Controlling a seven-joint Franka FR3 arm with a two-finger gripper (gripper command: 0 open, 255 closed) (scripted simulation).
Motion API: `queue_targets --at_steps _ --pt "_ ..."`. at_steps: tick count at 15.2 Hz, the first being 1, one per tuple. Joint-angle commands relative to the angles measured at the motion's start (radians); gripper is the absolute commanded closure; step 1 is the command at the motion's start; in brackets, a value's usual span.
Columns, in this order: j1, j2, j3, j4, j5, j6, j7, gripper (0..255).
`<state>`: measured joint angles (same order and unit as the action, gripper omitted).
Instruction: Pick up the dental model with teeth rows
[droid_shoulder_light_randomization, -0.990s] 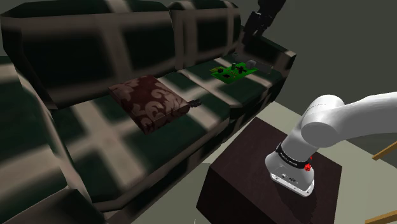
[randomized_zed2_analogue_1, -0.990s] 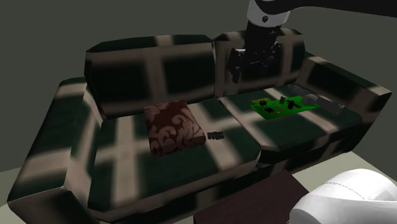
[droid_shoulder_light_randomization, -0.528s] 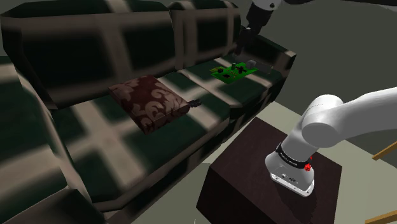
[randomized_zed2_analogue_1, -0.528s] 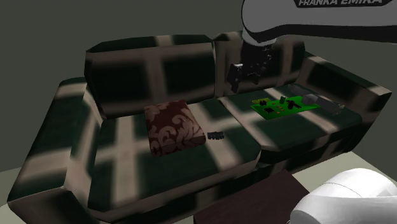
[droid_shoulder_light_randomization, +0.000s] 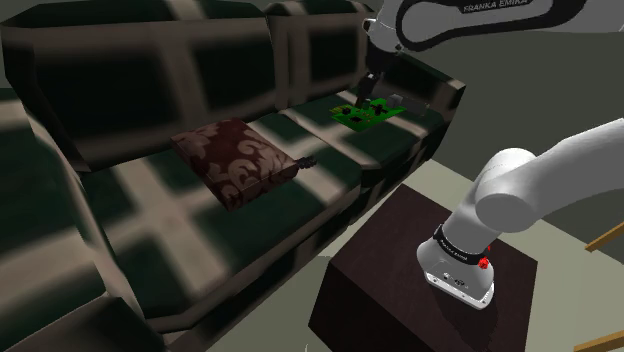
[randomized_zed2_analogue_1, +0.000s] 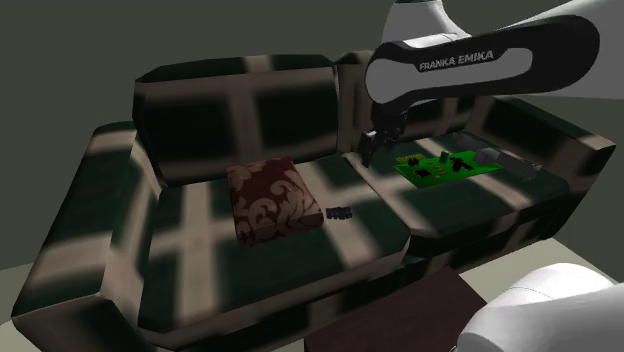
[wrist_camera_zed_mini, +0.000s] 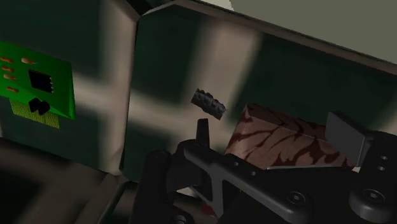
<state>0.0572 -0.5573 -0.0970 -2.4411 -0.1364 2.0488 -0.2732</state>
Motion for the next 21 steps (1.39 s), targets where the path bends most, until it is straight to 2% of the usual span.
queue_targets --at_steps 1,7,12,21 --pt "0.01 0.065 -0.02 -0.007 -0.009 0.067 -0.053 0" --pt "0.031 0.272 -0.082 0.01 -0.02 0.238 -0.224 0" --pt "0.045 0.465 -0.117 0.06 -0.002 0.364 -0.373 0" --pt "0.023 0.827 -0.104 0.227 0.064 0.528 -0.64 0"
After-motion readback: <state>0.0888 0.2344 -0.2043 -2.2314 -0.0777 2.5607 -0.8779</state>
